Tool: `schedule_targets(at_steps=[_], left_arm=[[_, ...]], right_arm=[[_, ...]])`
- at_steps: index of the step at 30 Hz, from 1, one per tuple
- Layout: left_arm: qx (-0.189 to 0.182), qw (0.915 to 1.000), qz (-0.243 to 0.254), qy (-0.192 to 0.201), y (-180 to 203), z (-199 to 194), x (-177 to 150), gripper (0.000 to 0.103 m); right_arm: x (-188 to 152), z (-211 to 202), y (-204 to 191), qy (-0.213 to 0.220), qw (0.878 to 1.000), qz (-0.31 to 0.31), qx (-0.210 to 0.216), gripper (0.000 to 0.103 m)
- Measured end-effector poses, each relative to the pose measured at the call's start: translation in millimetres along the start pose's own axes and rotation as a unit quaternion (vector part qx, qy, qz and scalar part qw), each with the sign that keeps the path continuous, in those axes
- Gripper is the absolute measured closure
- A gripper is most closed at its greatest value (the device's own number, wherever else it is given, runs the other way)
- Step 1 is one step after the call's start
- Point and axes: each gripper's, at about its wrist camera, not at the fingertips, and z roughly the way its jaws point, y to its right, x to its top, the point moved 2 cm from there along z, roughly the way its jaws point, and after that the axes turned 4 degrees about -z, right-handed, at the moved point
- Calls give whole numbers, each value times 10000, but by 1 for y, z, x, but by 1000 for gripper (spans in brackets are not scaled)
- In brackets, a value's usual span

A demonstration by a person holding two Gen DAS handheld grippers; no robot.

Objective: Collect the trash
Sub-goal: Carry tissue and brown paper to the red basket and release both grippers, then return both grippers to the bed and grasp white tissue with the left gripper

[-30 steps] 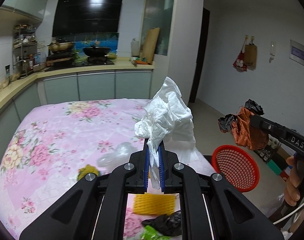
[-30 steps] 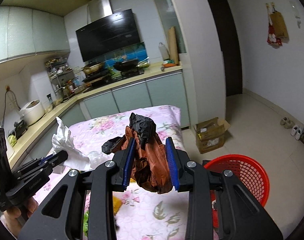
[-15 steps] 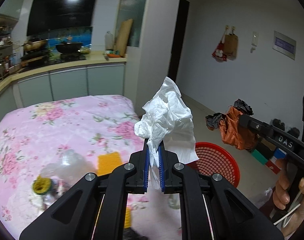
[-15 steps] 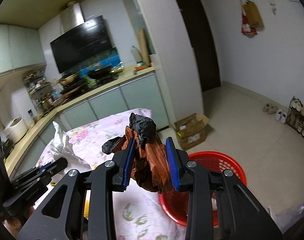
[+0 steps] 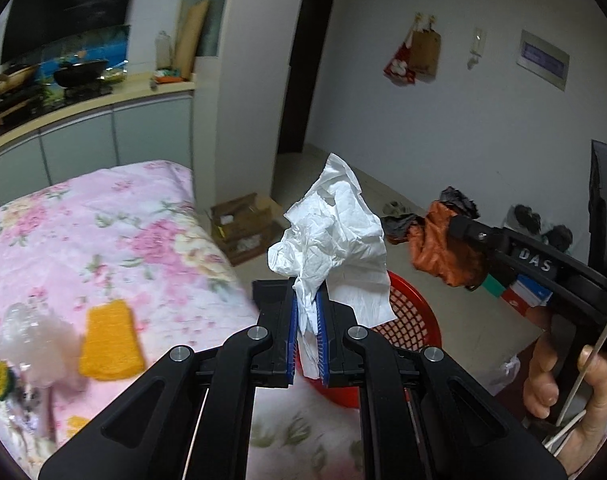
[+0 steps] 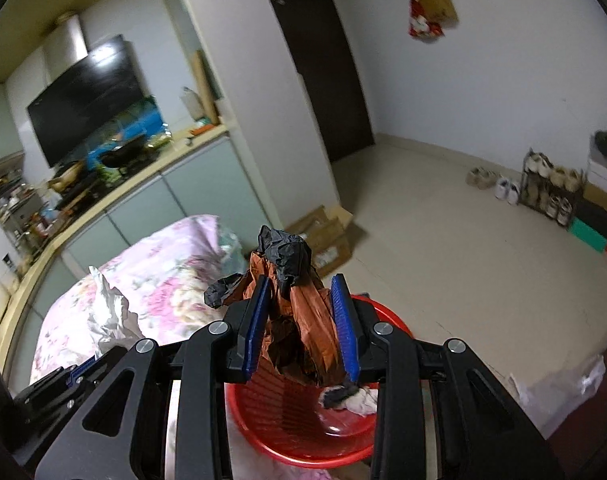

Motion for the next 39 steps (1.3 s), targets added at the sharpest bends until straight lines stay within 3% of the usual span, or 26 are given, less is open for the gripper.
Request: schedule_targets(at_steps=[12,15,17,19,23,26,36,39], left_arm=[[-140,9969,175,-751,33,80,-18,95],[-205,9955,128,-915,35,94,-24,93],[-238,9948,113,-983,35,99,-28,80],[-206,9948,134,-988,35,100,-30,66],[-148,9960,113,-868,34,93,-30,47],[-59,9975,70,-706,30,79,-24,40],[191,9996,-119,-157,-3,21,-10,35],[335,9992,-204,-28,-19,2,-10,35]], right_arm=[[-11,33,34,-309,9980,464,-310,70],[-15,42,42,-426,9970,589,-268,63],[-16,43,45,-456,9965,667,-232,52],[-15,41,46,-450,9962,725,-195,49],[-13,35,45,-398,9965,713,-151,49],[-11,29,42,-343,9971,674,-117,49],[-5,5,18,-104,9990,394,168,49],[-6,-3,3,-42,9993,250,289,42]])
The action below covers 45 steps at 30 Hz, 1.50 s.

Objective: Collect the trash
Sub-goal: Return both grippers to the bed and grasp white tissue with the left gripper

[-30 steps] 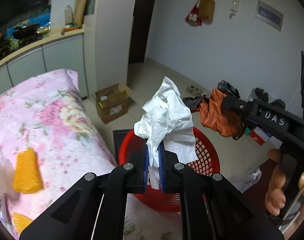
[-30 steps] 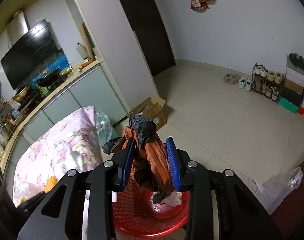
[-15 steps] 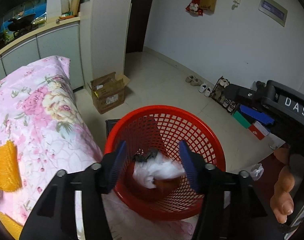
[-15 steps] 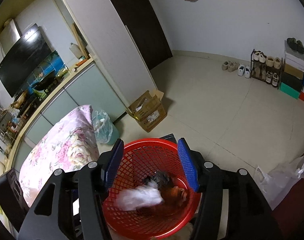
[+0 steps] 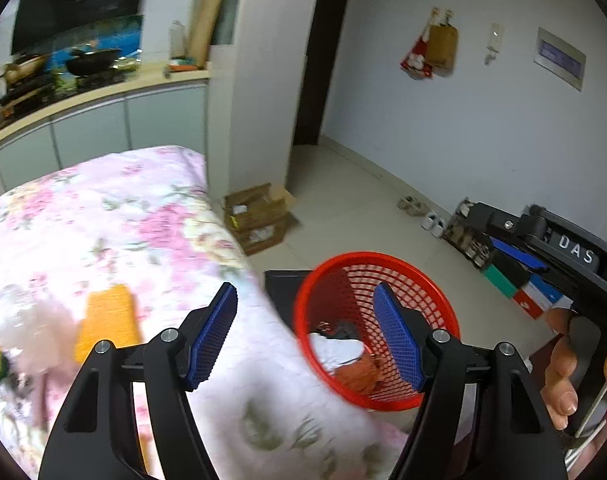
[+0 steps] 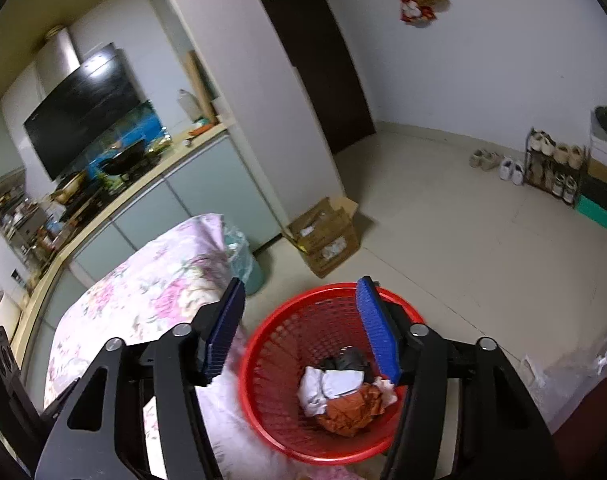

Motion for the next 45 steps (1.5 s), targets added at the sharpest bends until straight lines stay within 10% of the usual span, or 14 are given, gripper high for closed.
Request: schedule_targets(at_steps=[14,31,45], left_arm=[[763,9953,-425,408,-89,-79,-11,31],[1921,9680,-1495,605,-256,-175,-54,29],[1965,9668,-1598,-346,-281,-105,-103,29]], right_arm=[[-27,-20,-87,-114,9911,-1061,798,29],[-70,-26,-154,-406,9702,-1726,1654,15],[-84,-37,-171,-515,9607,-1912,1946,12]])
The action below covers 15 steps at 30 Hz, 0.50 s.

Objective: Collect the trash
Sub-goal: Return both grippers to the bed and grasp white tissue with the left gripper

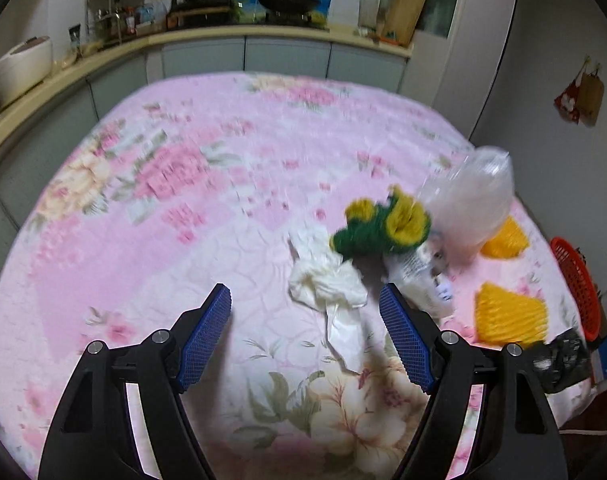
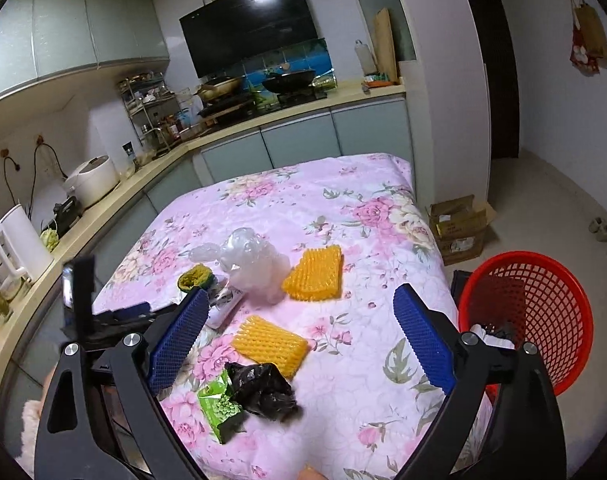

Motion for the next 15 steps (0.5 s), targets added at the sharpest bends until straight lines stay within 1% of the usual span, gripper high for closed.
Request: schedule_targets(at_steps=[2,9,11,14,15], left_arm=[[45,9999,-5,-110,-1,11,-2,29],[44,9999,-73,-110,0,26,5,30],[28,9999,-57,-107,-1,27,6,43],[-63,9999,-51,-109,1,25,6,53],[-77,9999,-44,-119,1,25,6,54]], right_arm=[[-1,2,3,-40,10000,59,18,12],[-4,8,7,-144,9998,129,27,12],[-5,10,8,-164,9998,149,18,12],[-6,11,7,-192,9997,134,20,12],[-7,12,7,-212,9997,122,30,12]])
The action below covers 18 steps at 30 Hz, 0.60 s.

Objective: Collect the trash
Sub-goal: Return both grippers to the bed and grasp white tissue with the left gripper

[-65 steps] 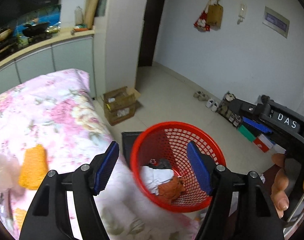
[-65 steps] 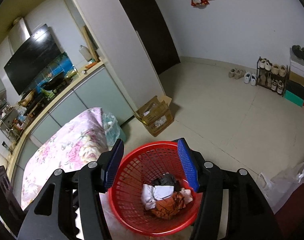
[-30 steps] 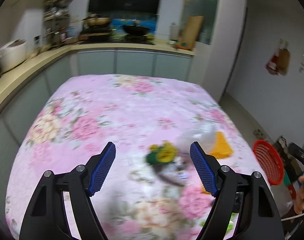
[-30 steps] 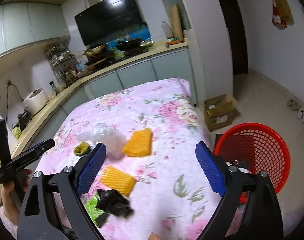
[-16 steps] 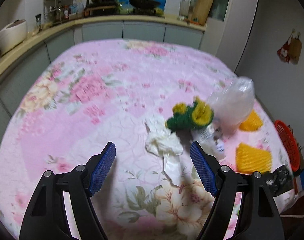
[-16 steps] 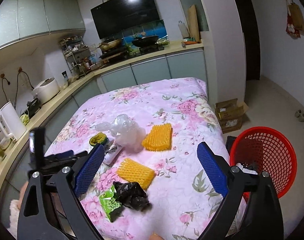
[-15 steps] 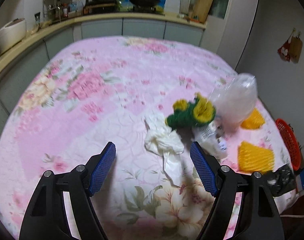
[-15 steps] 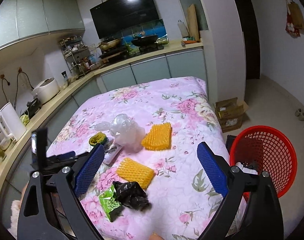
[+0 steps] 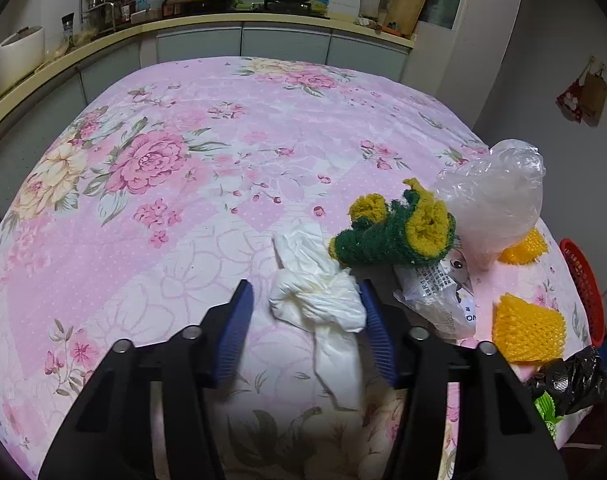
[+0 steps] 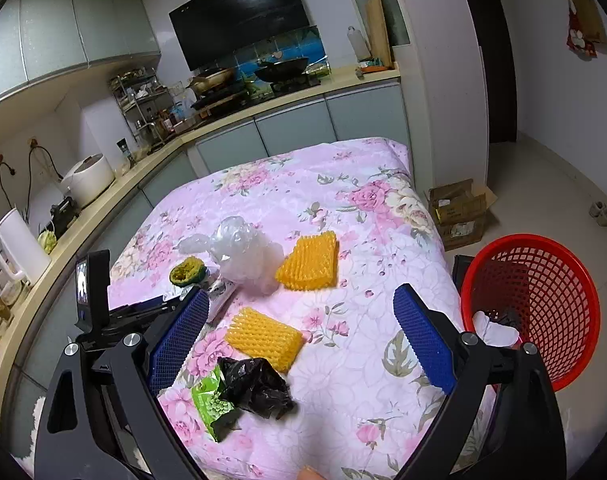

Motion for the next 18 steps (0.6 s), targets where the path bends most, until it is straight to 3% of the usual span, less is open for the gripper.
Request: schedule_targets(at_steps=[2,5,15,18], left_arm=[[12,10000,8,-2,0,0,0,62],[-24,10000,-15,2,0,-1,0,65],[-47,9984,-475,290,-25,-29,2,66],[-2,9976,-538,434,-32,-43,1,66]], right_arm=[[-1,2,-2,-58,10000,-28,26,12],[-4,6,-5,-163,9998,-50,89,12],[-31,32,-33,-771,9957,-430,288,13],[-43,42,-40,-1037,9924,-588,310,22]])
